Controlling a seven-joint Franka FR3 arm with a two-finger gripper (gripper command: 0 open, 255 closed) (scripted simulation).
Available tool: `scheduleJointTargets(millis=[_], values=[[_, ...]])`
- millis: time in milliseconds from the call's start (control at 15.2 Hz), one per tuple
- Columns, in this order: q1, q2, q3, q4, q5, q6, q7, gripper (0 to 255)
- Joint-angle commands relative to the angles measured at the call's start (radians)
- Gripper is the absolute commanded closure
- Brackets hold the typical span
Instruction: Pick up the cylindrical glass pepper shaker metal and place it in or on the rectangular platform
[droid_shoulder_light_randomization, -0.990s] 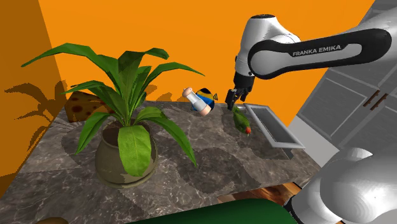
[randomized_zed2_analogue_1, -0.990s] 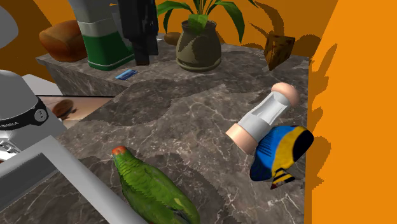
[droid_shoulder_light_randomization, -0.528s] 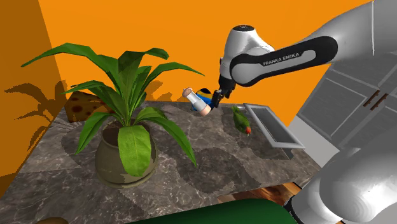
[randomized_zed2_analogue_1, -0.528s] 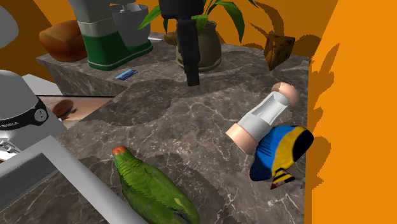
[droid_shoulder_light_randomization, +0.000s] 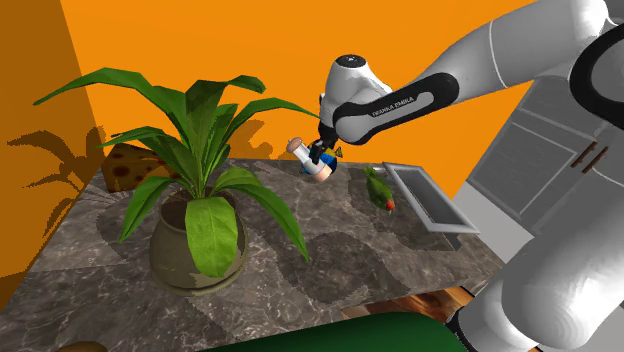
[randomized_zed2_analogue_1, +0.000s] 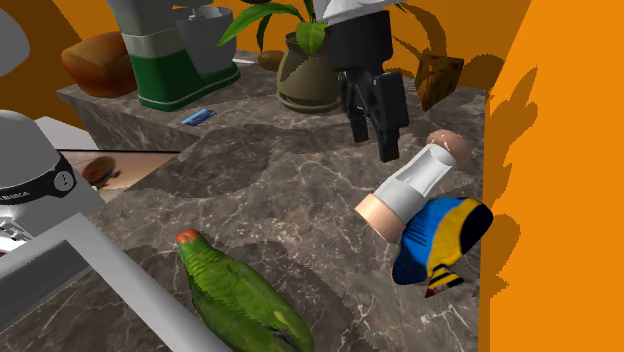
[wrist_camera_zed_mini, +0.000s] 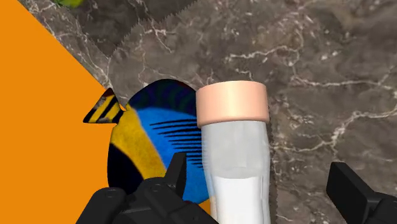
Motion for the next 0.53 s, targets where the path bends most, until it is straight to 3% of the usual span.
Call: scheduleJointTargets(millis=[0,198,462], values=[[0.004,0.068,0.001,0.062,-0.027,0.031,0.0,0],[0.01,0.153,-0.002,0.144,-0.058,0.067,-0.003,0],[0.006,0.199,-0.012,0.156,-0.075,0.102,0.008,0]])
